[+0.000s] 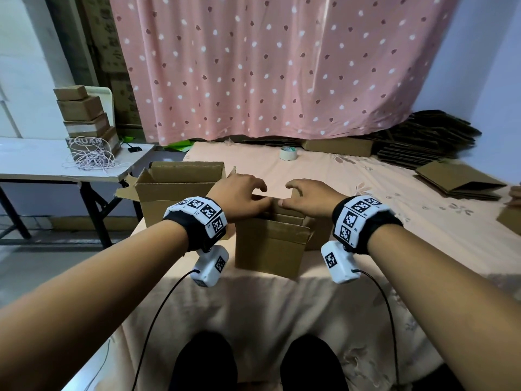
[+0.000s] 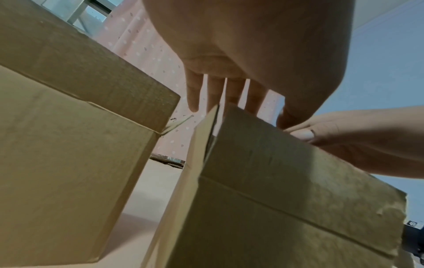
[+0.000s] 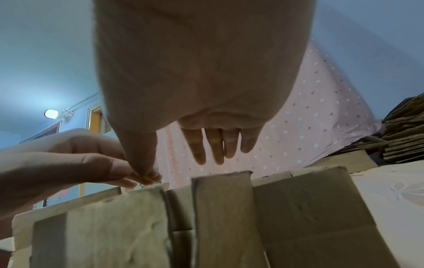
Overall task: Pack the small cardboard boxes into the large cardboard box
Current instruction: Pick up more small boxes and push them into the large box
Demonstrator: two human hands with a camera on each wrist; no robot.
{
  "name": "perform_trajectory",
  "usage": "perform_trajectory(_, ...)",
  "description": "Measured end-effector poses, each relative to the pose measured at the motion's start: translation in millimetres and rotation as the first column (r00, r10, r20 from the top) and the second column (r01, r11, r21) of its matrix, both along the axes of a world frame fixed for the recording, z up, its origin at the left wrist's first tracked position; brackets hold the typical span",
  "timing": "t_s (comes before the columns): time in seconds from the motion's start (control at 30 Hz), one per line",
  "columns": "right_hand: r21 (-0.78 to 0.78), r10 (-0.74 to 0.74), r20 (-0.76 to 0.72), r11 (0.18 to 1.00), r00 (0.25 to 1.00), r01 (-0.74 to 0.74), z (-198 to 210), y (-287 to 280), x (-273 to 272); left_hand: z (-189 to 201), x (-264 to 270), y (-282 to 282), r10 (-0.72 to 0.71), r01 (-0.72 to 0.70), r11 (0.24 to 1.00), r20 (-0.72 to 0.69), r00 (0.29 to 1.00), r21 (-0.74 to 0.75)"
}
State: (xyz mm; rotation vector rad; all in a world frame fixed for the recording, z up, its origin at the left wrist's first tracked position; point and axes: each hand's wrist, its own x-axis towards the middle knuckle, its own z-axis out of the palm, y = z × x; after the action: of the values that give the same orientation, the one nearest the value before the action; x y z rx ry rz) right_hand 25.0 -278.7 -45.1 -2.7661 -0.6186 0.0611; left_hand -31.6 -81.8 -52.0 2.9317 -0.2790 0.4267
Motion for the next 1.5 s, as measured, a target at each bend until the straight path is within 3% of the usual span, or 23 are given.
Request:
perform_trajectory(0.17, 0.014, 0.024, 0.006, 1.000, 1.000, -0.024, -4.3, -9.5, -11.4, -6.5, -3.4, -3.1, -0.018, 0.017, 1.000, -0.020, 1.000, -0.002)
perform_trajectory(0.33, 0.056, 0.081, -0.043, 0.995, 0.996, -0.079, -7.2, -16.7, -23.0, -13.2, -2.1, -1.2, -0.136, 0.131, 0.991, -0.176, 0.975, -0.039)
perform_trajectory(0.5, 0.116, 0.089, -0.046, 0.990, 0.995, -0.083, -12.6, -25.7, -28.5, -19.6, -5.4, -3.4, -0.168, 0.162, 0.985, -0.175, 0.970, -0.052)
perform_trajectory(0.87, 0.139, 0.101, -0.039, 0.986, 0.994, -0.095, -28.1, -36.7, -26.5, -33.7, -1.6, 1.8, -0.099, 0.078, 0.988, -0.167, 0.981, -0.130)
perform_trajectory(1.5, 0.146, 0.084, -0.026, 0.986, 0.996, -0.080, -33.8, -41.3, -26.0, -41.1, -1.5, 8.3, -0.009, -0.020, 0.990, -0.206, 0.978, -0.138)
